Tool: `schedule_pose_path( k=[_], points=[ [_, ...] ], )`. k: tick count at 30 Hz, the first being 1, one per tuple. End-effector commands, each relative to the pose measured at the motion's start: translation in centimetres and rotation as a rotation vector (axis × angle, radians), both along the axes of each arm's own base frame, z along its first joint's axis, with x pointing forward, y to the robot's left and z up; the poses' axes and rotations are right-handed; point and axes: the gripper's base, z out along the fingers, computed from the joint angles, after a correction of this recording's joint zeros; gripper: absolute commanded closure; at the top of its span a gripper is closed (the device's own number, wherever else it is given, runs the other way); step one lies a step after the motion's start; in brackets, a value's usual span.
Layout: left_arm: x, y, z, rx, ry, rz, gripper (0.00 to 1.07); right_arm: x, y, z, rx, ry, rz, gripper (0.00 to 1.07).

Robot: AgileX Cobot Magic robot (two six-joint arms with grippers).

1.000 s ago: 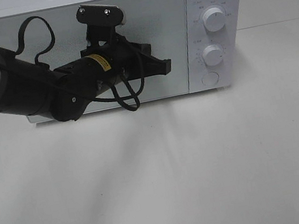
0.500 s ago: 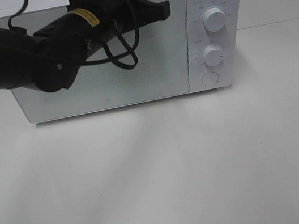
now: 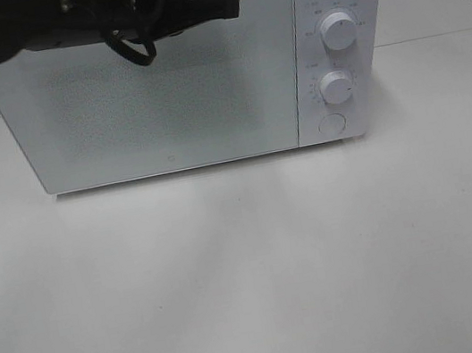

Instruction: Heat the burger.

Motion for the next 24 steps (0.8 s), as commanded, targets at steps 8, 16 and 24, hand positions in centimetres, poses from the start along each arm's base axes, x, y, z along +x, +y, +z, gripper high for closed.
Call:
schedule_pose_path(
  k=[8, 16, 24],
  points=[
    [-4.2, 2.6, 2.9, 0.198, 0.22, -0.078, 1.07, -0.4, 0.0, 0.0, -0.007, -0.035, -0.002, 0.67],
    [-6.6, 4.3, 2.3, 0.364, 0.455, -0.11, 0.81, -0.4, 0.0, 0.0, -0.007, -0.035, -0.002, 0.67],
    [-7.7, 6.0, 1.2, 0.496, 0.668, -0.053, 0.05, -0.4, 0.0, 0.0, -0.007, -0.035, -0.002, 0.67]
  ],
)
